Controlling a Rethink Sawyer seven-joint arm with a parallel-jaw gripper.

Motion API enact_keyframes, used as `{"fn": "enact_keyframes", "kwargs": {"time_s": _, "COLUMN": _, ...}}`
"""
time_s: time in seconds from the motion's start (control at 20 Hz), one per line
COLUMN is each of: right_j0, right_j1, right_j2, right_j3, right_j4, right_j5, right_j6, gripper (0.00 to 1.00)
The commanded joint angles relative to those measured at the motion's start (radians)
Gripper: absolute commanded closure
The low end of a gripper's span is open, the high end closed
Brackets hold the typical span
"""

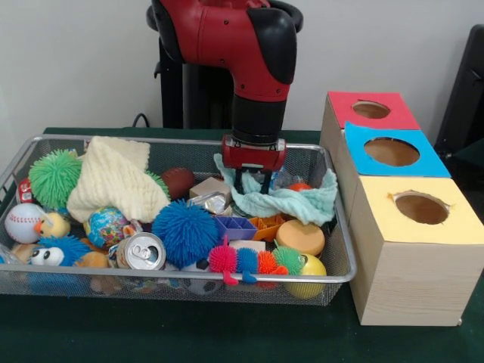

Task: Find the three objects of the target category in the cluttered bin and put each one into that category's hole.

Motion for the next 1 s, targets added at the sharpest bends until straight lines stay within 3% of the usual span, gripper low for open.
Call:
{"fn": "enact_keyframes", "kwargs": {"time_s": 0.05, "right_j0": -0.005, "right_j1": 0.112, "right_j2": 0.011, "right_j3": -0.08, "right_j4": -0.019, "right_j5": -0.017, "right_j6": 0.142, "gripper": 1.0}}
{"fn": "enact_keyframes", "kwargs": {"time_s": 0.55, "right_j0": -0.012, "right_j1": 0.083, "right_j2": 0.011, "right_j3": -0.046, "right_j4": -0.006, "right_j5": -0.019, "right_j6": 0.17, "gripper": 1.0}}
{"fn": "enact_keyframes", "kwargs": {"time_s": 0.6, "right_j0": -0.016, "right_j1": 0.054, "right_j2": 0.012, "right_j3": -0.032, "right_j4": -0.009, "right_j5": -0.014, "right_j6": 0.173, "gripper": 1.0}}
{"fn": "enact_keyframes", "kwargs": {"time_s": 0.75, "right_j0": -0.051, "right_j1": -0.24, "right_j2": 0.043, "right_j3": 0.092, "right_j4": 0.02, "right_j5": 0.255, "right_j6": 0.15, "gripper": 1.0}}
{"fn": "enact_keyframes", "kwargs": {"time_s": 0.85, "right_j0": -0.043, "right_j1": -0.356, "right_j2": 0.027, "right_j3": 0.112, "right_j4": 0.041, "right_j5": 0.384, "right_j6": 0.132, "gripper": 1.0}}
{"fn": "enact_keyframes", "kwargs": {"time_s": 1.0, "right_j0": -0.046, "right_j1": -0.434, "right_j2": 0.02, "right_j3": 0.122, "right_j4": 0.037, "right_j5": 0.464, "right_j6": 0.113, "gripper": 1.0}}
